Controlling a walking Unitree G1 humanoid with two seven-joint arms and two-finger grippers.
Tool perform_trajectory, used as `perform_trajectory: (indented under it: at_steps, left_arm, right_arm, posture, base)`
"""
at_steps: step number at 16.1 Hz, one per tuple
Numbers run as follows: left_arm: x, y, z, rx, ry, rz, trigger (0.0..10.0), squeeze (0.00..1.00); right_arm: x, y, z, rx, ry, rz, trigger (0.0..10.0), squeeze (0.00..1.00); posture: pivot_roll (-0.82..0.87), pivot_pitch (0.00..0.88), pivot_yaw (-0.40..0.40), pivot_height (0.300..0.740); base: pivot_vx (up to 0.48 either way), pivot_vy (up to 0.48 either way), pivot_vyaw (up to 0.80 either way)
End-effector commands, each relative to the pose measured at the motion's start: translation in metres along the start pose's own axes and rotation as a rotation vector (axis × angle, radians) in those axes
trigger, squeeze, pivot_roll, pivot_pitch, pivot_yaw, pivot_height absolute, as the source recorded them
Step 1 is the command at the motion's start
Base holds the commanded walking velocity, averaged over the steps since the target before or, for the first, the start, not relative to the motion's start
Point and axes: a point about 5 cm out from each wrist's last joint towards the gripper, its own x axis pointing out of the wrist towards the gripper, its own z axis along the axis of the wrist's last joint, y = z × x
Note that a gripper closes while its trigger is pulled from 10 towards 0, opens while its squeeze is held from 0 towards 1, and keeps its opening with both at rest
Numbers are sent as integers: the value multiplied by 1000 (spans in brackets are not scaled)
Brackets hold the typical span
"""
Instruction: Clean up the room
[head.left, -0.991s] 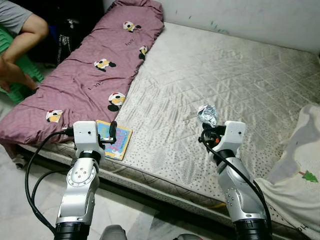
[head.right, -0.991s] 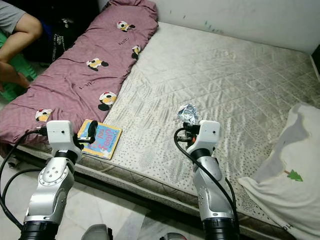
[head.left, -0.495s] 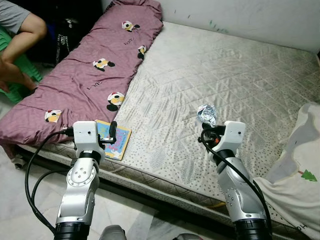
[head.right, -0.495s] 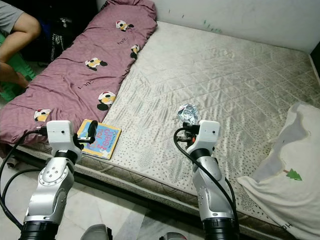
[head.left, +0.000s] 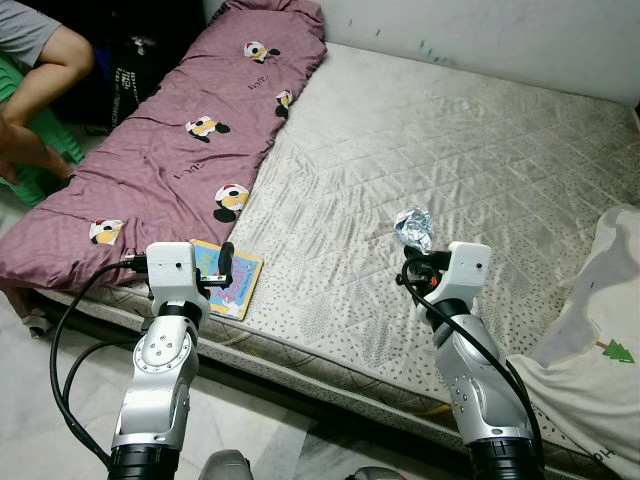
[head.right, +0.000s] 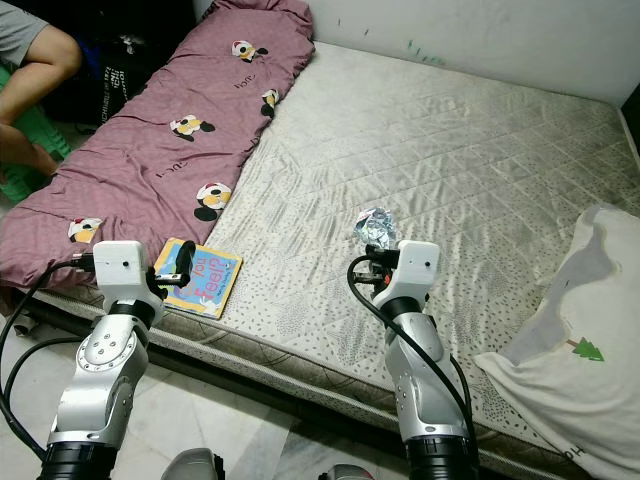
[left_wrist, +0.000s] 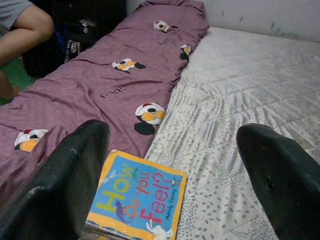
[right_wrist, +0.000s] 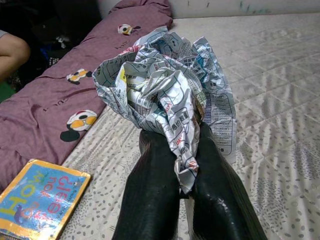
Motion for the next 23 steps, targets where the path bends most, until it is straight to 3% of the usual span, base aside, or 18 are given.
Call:
perform_trajectory:
  at_steps: [1, 9, 10, 11, 13, 23]
  left_arm:
    - [0, 0, 1, 7, 0, -8, 10000, 0]
    - [0, 0, 1, 7, 0, -8, 10000, 0]
    - [0, -9, 3, -18, -6, -12, 10000, 0]
    - [1, -20, 4, -63, -5, -18, 10000, 0]
    - [1, -20, 4, -70, -5, -23, 10000, 0]
    - [1, -21, 2, -91, 14, -17, 10000, 0]
  right_arm:
    - [0, 0, 4, -5, -11, -5, 4157, 0]
    - [0, 0, 4, -5, -11, -5, 4157, 0]
    - [4, -4, 3, -45, 15, -10, 10000, 0]
    - [10, -12, 3, -69, 16, -34, 10000, 0]
    - [10, -11, 3, -70, 24, -36, 10000, 0]
    - [11, -15, -1, -73, 45, -55, 10000, 0]
  posture:
    - [2, 100, -40, 740]
    - [2, 100, -40, 740]
    - [19, 136, -73, 740]
    - [18, 138, -73, 740]
    - [17, 138, -72, 740]
    - [20, 136, -75, 740]
  base:
    - [0, 0, 0]
    - [0, 0, 0]
    - [0, 0, 0]
    - [0, 0, 0]
    - [0, 0, 0]
    - [0, 0, -800]
